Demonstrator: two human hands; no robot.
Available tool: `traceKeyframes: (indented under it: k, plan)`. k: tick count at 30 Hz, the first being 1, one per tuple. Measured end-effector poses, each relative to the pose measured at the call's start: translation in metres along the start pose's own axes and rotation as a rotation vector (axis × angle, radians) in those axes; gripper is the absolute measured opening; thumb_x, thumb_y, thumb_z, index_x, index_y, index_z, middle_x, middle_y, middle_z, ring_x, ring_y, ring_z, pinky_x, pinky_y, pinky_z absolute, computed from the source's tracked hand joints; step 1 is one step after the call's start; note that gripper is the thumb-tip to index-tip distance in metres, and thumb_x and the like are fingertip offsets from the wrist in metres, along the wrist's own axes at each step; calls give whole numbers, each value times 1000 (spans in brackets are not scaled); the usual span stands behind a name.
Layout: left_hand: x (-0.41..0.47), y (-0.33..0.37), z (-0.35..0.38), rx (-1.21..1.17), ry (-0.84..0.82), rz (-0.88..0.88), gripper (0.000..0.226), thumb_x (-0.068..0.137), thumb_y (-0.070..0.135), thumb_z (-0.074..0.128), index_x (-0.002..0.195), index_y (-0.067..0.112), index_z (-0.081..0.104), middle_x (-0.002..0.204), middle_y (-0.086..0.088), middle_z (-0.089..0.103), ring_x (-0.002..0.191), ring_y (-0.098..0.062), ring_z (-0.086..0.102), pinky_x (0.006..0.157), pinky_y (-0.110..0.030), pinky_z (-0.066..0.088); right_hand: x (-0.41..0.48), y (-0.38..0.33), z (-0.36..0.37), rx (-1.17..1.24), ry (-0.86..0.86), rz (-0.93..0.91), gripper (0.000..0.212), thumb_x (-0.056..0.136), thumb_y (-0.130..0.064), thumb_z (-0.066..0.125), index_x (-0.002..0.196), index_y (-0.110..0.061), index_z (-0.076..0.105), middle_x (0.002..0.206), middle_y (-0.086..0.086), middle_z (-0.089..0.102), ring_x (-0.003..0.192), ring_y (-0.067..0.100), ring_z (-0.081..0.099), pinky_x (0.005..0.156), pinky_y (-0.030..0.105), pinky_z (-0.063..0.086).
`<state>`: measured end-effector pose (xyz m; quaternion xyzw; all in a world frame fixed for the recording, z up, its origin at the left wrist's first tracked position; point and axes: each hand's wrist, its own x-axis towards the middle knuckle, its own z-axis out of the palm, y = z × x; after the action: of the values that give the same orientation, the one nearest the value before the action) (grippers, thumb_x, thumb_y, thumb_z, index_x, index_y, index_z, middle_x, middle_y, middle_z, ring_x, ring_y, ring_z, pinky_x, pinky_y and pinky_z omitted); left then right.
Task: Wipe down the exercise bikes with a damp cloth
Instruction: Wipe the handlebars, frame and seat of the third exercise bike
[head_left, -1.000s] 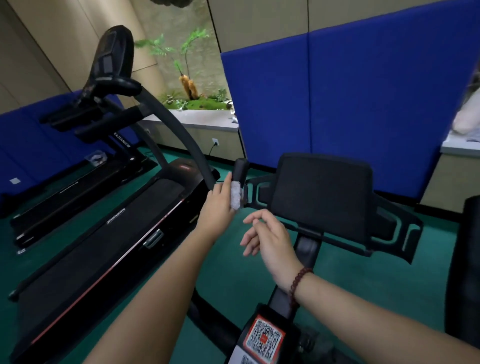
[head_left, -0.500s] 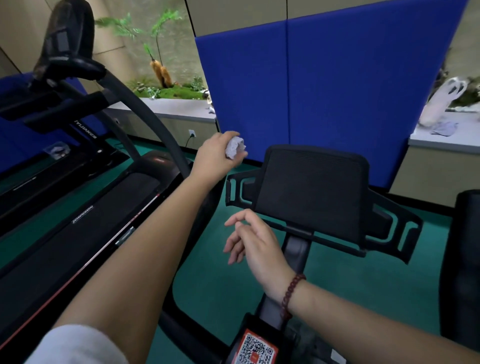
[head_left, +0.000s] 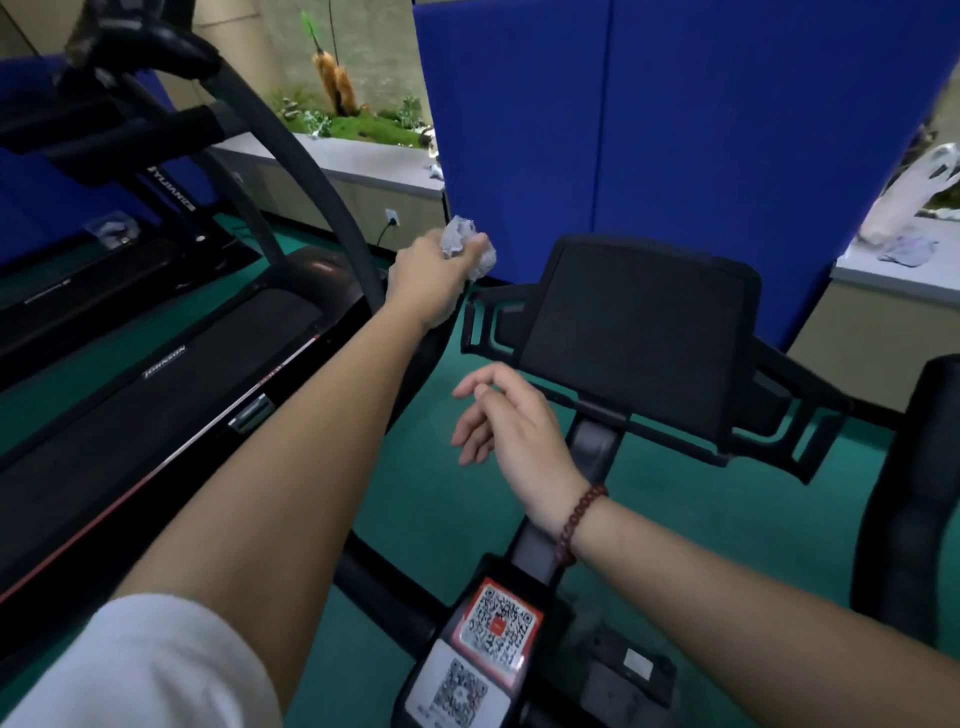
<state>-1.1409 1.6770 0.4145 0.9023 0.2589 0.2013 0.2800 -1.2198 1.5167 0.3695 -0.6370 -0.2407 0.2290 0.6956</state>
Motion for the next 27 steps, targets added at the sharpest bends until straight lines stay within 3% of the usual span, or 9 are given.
traceKeyframes:
  k: [3,9,13,15,17,19,23,27]
  plan:
    - [-24,-23,1,178,-35,-25,53,88,57,41,121,16,53,119,-17,60,111,-36,53,82,-34,39,1,0,1,3,-1,-7,30,97,-7,31,76,-18,50,55,5,55,42,15,49,43,21,36]
    - [-81,-66,-13,405,-130,-106,52,83,64,41,115,26,55,112,-13,64,104,-35,57,75,-34,39,-1,1,2,-6,-4,-16,31,97,-7,30,76,-17,50,55,7,55,40,15,48,42,20,34]
    - [-122,-79,-25,537,-109,-70,58,86,54,45,139,36,30,108,-13,62,96,-37,59,69,-34,40,-2,1,3,-11,5,-25,32,96,-7,30,73,-19,48,55,8,54,36,10,47,39,17,34]
    - [-152,-85,-30,590,-59,-21,65,88,41,51,145,33,21,124,-14,56,104,-38,57,73,-38,45,-3,1,3,-18,7,-30,32,96,-6,30,72,-19,48,55,8,54,36,10,47,38,15,33]
    - [-180,-86,-39,547,-25,-39,62,89,30,53,145,29,25,144,-14,40,122,-35,48,87,-41,46,-6,1,3,-34,7,-40,32,96,-6,30,72,-19,48,54,7,54,38,12,47,37,15,33]
    - [-205,-79,-47,477,-3,-93,52,91,26,52,140,27,36,150,-9,31,126,-31,44,90,-40,43,-8,0,3,-47,13,-55,33,95,-7,30,71,-19,48,54,6,54,39,13,47,38,14,33]
    - [-248,-57,-49,427,8,-143,46,85,5,47,127,20,53,138,-10,47,114,-33,52,84,-36,42,-16,-1,2,-65,32,-76,33,95,-6,31,70,-19,48,52,5,53,36,9,46,38,15,34]
    - [-284,-50,-38,121,40,-251,49,85,4,47,125,30,55,147,-11,36,130,-27,43,94,-30,42,-31,1,1,-107,25,-116,31,94,-7,33,70,-21,48,52,3,54,37,8,47,41,17,37]
